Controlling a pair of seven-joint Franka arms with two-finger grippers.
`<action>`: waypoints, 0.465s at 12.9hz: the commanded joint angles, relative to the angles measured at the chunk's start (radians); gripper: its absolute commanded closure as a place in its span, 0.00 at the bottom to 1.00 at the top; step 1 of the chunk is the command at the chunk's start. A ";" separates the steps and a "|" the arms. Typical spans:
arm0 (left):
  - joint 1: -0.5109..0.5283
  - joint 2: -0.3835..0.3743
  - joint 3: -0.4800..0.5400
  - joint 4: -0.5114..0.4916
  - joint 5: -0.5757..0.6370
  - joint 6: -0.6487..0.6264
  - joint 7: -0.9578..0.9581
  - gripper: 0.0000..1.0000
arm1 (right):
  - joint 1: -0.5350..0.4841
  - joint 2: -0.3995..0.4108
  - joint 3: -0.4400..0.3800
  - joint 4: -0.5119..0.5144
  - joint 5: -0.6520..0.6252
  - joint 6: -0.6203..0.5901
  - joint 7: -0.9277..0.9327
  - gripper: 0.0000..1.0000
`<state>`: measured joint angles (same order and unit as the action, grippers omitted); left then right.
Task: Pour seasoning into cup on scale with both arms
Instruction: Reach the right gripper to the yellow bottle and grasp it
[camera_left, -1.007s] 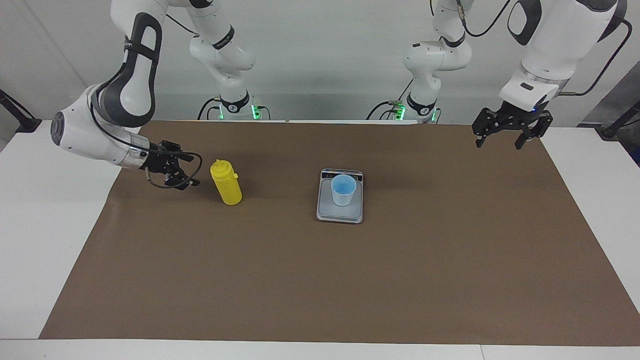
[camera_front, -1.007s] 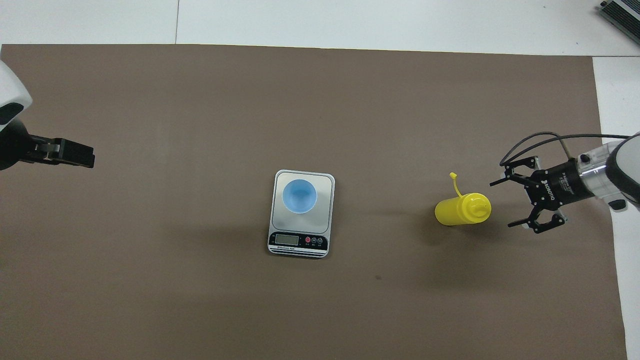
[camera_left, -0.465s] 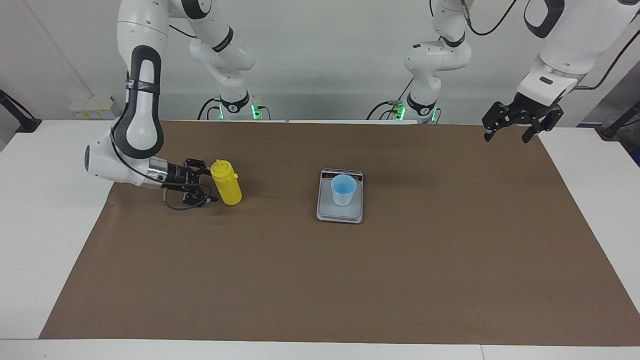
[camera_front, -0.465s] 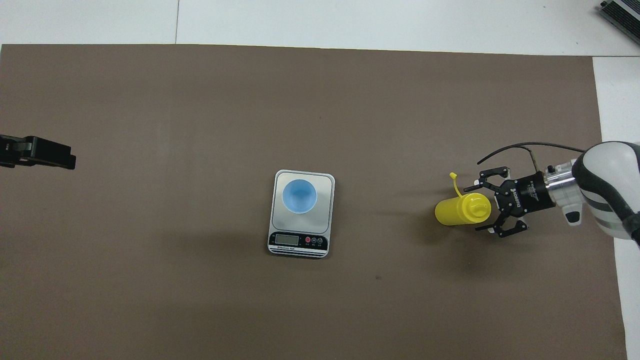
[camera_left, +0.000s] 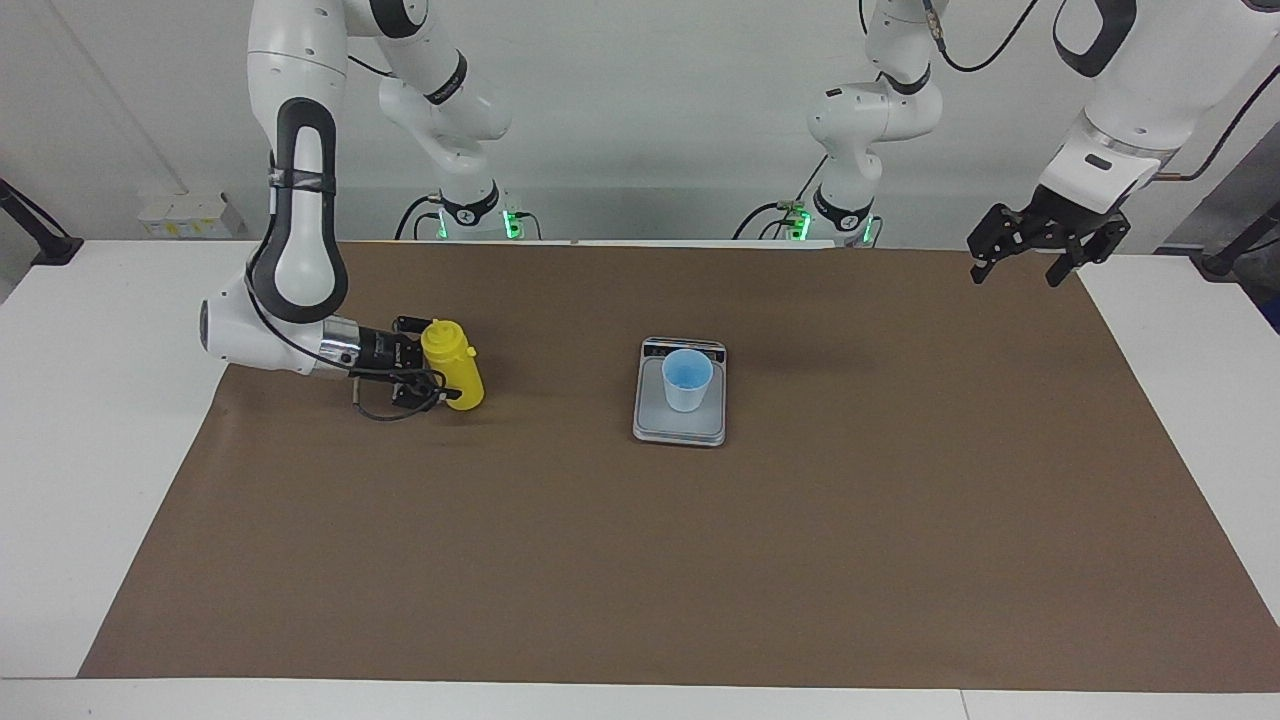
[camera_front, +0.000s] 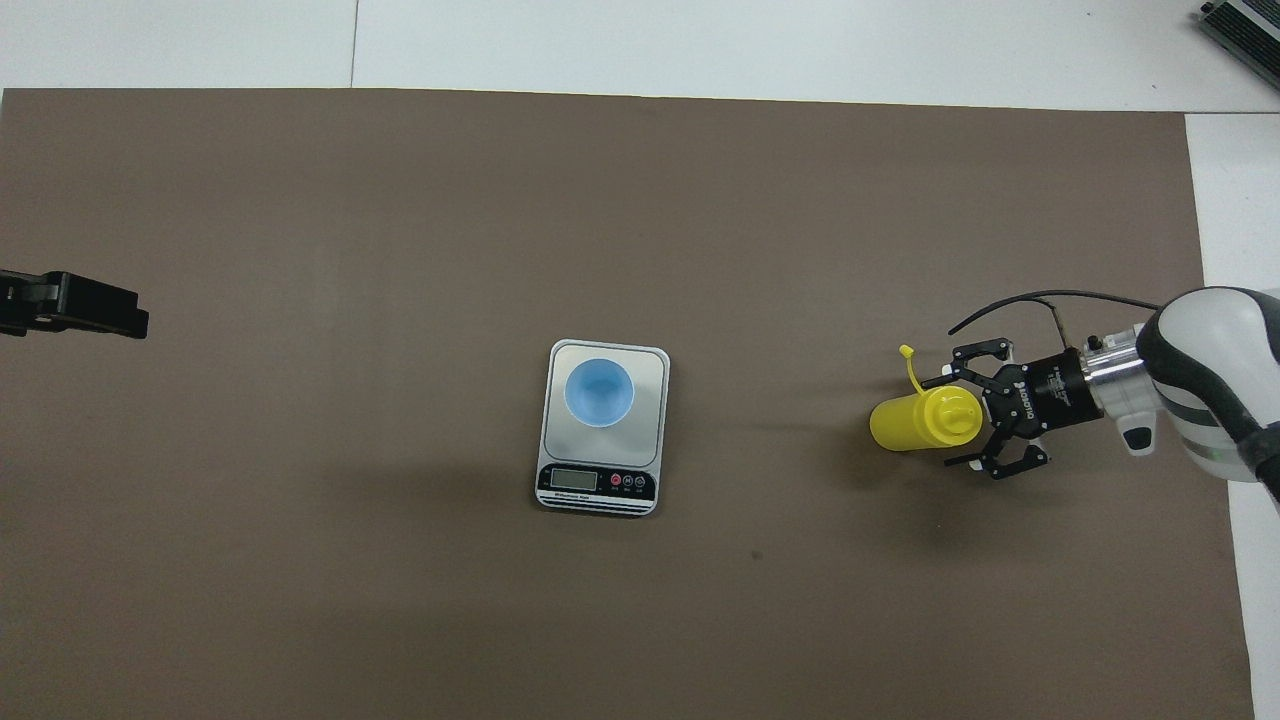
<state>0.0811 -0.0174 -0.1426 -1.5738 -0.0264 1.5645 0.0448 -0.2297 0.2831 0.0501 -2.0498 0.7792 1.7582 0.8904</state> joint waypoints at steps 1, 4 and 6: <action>0.005 0.013 -0.005 0.023 0.017 -0.018 0.035 0.00 | 0.047 -0.053 0.004 -0.018 0.038 0.073 0.057 1.00; 0.005 0.011 -0.008 0.021 0.037 -0.023 0.067 0.00 | 0.168 -0.097 0.002 0.000 0.014 0.168 0.223 1.00; 0.012 0.010 -0.008 0.020 0.034 -0.018 0.082 0.00 | 0.272 -0.120 0.002 0.019 -0.079 0.307 0.368 1.00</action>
<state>0.0813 -0.0160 -0.1437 -1.5738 -0.0095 1.5642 0.1016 -0.0317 0.2036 0.0530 -2.0392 0.7646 1.9827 1.1407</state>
